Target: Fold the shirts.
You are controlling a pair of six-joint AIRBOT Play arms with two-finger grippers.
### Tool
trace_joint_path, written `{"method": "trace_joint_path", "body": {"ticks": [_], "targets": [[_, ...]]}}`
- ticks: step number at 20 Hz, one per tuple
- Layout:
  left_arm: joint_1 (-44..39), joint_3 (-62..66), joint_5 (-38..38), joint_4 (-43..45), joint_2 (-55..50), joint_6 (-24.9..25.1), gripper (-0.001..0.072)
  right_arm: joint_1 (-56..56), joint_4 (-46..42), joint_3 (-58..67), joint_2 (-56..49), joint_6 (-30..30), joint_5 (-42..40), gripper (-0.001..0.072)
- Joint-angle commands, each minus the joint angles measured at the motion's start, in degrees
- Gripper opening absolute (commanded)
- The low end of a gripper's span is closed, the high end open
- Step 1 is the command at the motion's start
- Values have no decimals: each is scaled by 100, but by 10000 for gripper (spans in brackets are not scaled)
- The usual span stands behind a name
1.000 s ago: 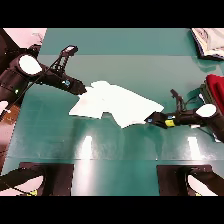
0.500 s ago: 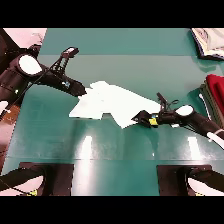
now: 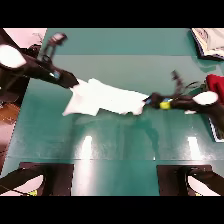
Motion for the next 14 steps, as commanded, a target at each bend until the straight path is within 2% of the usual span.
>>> {"method": "trace_joint_path", "body": {"ticks": [1, 7, 12, 14], "targets": [[304, 881, -313, 76, 492, -79, 27, -1237, -713, 837, 1064, 315, 837, 13], [304, 2450, -752, 33, 1073, -83, 27, -3010, -973, 2404, 1801, 319, 1943, 13], [304, 3187, -1429, 17, 1261, -289, 27, -3560, -973, 3171, 2026, 330, 3204, 13], [304, 3244, -1729, 4, 1261, -289, 27, -3554, -979, 3171, 2122, 535, 3556, 13]]}}
